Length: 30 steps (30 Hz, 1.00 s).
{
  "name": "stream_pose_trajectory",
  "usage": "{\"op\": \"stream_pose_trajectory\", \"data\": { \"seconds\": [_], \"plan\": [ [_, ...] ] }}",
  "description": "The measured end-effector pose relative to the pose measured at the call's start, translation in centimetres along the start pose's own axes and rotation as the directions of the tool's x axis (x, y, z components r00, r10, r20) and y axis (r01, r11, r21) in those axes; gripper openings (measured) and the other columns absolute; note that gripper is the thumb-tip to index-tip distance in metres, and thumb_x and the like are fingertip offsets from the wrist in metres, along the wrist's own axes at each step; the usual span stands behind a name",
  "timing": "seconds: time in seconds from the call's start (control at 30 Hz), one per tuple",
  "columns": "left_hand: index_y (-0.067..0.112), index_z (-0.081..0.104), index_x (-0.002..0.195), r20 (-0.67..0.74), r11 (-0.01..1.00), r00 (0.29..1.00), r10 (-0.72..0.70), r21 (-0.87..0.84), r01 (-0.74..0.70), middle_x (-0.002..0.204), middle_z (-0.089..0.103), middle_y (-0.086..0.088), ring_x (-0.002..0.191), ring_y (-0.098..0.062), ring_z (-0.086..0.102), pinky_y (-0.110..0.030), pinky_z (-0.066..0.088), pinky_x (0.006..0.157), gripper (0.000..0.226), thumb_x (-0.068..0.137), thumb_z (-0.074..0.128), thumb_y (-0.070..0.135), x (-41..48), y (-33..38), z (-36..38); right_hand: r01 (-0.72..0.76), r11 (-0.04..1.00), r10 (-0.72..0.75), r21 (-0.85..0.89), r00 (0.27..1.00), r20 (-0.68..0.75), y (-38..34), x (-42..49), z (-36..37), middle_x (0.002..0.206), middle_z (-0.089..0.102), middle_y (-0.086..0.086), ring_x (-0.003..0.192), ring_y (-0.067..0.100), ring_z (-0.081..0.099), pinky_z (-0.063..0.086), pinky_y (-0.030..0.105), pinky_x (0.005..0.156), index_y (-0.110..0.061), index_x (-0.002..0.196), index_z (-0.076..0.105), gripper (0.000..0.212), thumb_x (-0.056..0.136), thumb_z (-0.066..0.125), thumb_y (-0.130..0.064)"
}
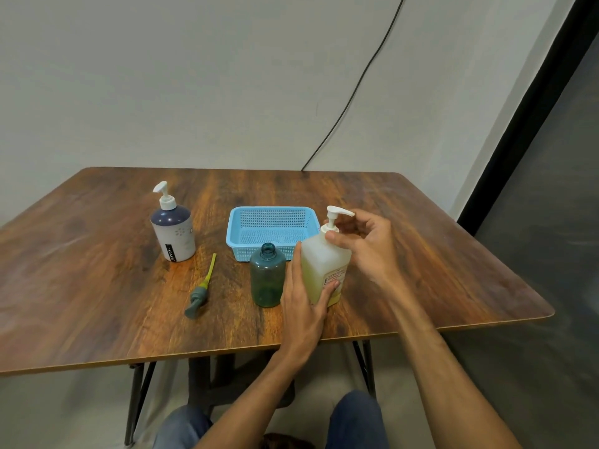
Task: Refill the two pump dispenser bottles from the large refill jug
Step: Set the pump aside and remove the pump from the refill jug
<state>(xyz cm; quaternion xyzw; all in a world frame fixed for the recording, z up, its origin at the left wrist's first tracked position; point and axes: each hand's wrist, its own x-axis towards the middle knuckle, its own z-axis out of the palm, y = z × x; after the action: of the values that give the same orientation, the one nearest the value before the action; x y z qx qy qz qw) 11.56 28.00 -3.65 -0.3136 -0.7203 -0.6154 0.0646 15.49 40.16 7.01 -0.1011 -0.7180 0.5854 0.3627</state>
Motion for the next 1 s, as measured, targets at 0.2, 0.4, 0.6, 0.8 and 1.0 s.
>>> {"op": "stream_pose_trajectory", "data": {
  "seconds": [0.2,0.4,0.6,0.8,1.0],
  "plan": [
    [0.039,0.01,0.161,-0.002,1.0,1.0,0.013,-0.001,-0.013,0.162,0.028,0.016,0.149,-0.005,0.032,-0.045,0.042,0.117,0.089,0.094,0.069,0.044,0.0,-0.1,0.0,-0.005,1.0,0.006,-0.011,1.0,0.03,0.2,-0.4,-0.5,0.101,0.076,-0.01,0.095,0.006,0.07,0.055,0.02,0.074,-0.019,0.104,0.074,0.039,0.069,0.09,-0.024],
    [0.038,0.01,0.16,-0.012,1.0,1.0,0.025,-0.002,-0.025,0.16,0.03,0.016,0.148,-0.007,0.034,-0.045,0.042,0.116,0.09,0.094,0.07,0.042,0.1,-0.3,0.1,-0.032,0.999,0.032,-0.034,0.999,-0.003,0.7,0.0,0.4,0.091,0.077,-0.006,0.081,0.004,0.07,0.054,0.02,0.067,-0.023,0.088,0.077,0.023,0.069,0.088,-0.015],
    [0.043,0.007,0.159,-0.007,1.0,1.0,0.028,-0.003,-0.028,0.162,0.028,0.015,0.149,-0.008,0.033,-0.047,0.043,0.116,0.09,0.094,0.07,0.043,0.1,-0.5,0.3,-0.013,1.0,0.014,-0.009,0.987,0.163,0.2,-0.2,-0.9,0.111,0.075,-0.003,0.102,0.008,0.069,0.053,0.018,0.082,-0.019,0.114,0.07,0.04,0.077,0.085,-0.015],
    [0.028,0.015,0.161,0.006,1.0,1.0,0.023,-0.016,-0.023,0.163,0.032,0.006,0.149,-0.009,0.033,-0.046,0.04,0.118,0.089,0.094,0.071,0.039,0.0,-0.6,0.2,0.07,0.987,-0.084,-0.142,0.992,-0.093,0.8,-0.8,1.3,0.084,0.072,-0.014,0.074,-0.002,0.062,0.048,0.015,0.065,-0.024,0.085,0.07,0.031,0.062,0.091,-0.028],
    [0.031,0.011,0.162,0.007,0.999,0.999,0.042,0.003,-0.042,0.16,0.026,0.017,0.15,-0.003,0.029,-0.04,0.036,0.121,0.089,0.095,0.068,0.044,-0.1,-0.6,0.1,0.015,0.999,-0.015,-0.052,1.0,-0.001,0.6,-0.4,0.9,0.095,0.077,-0.004,0.089,0.008,0.071,0.054,0.022,0.073,-0.027,0.095,0.075,0.032,0.067,0.078,-0.012]
  ]
}}
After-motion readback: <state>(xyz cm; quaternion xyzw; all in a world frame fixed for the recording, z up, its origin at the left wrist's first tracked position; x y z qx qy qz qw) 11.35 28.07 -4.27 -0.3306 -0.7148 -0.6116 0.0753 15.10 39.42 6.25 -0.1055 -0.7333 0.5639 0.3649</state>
